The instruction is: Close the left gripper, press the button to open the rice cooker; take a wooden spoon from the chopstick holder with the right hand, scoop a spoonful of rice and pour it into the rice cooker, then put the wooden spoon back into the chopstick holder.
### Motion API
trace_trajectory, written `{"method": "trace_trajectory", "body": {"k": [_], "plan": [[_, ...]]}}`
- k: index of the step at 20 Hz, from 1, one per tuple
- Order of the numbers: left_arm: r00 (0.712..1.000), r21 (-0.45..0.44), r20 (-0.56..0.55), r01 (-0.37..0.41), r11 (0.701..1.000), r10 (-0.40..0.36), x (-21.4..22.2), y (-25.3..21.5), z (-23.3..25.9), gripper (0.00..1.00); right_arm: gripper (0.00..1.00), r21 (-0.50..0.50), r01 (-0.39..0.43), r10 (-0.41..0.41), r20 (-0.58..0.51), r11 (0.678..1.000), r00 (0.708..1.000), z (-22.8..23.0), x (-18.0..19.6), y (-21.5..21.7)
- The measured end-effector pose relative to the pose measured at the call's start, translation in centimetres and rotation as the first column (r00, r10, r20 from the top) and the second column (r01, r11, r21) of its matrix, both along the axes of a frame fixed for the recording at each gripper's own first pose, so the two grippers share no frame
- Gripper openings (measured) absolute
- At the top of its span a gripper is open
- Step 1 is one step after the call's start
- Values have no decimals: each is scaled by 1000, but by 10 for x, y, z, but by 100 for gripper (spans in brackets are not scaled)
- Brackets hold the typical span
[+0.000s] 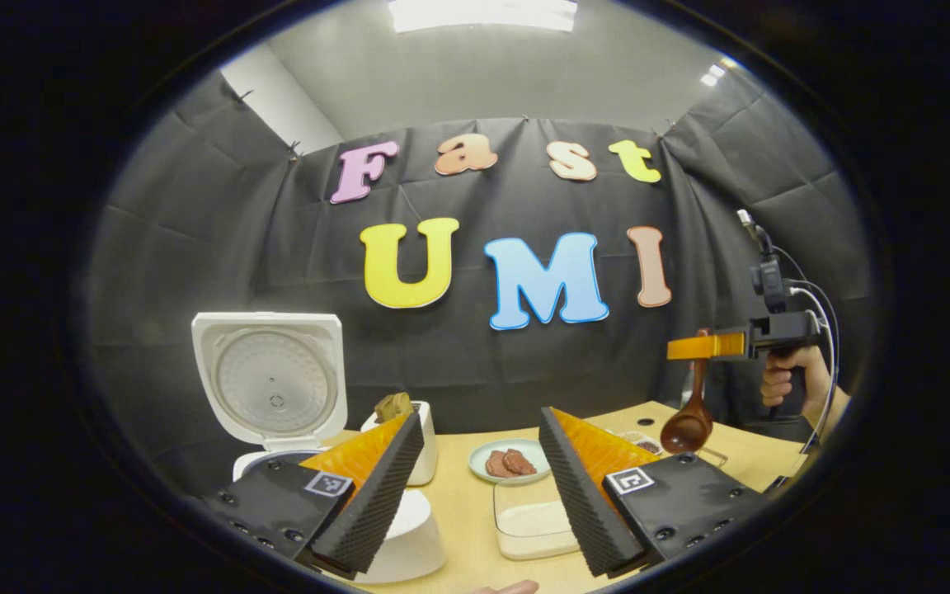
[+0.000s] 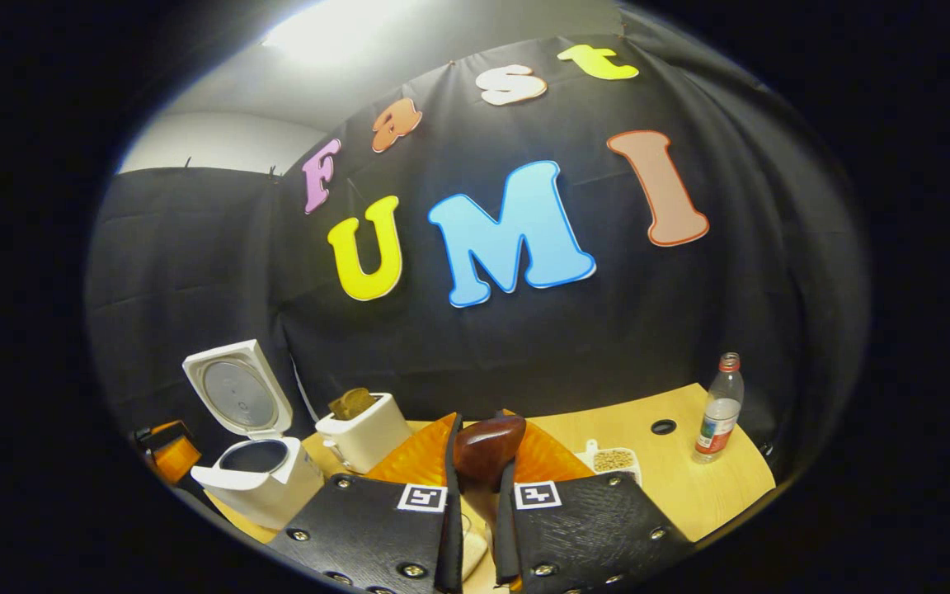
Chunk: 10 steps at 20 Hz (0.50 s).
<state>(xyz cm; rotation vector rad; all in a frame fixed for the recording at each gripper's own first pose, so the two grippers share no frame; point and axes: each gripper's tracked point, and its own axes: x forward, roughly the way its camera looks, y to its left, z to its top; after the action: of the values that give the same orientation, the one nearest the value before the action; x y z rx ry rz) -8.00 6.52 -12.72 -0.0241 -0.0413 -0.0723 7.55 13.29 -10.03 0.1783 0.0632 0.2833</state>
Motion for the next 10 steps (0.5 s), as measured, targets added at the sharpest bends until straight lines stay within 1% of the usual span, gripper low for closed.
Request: {"method": "trace_trajectory", "body": {"k": [2,4,7,9,10], "plan": [[1000,-5,6,0,1000,0,-5,2,3,99,16,22,-57,57,8,998,998,7,-3,31],[1000,-2,13,-5,1000,5,-9,10,6,99,16,46,-116,116,-7,992,993,1,-2,62],[1000,-11,10,-23,1000,23,-15,25,4,99,16,21,-144,145,-47,989,988,-23,8,90],[999,-16,11,-36,999,36,-18,36,1,99,16,-7,-147,146,-75,989,986,-44,13,102],[999,-16,11,-43,999,43,-19,40,2,99,20,-27,-145,142,-91,989,986,-56,16,106]]}}
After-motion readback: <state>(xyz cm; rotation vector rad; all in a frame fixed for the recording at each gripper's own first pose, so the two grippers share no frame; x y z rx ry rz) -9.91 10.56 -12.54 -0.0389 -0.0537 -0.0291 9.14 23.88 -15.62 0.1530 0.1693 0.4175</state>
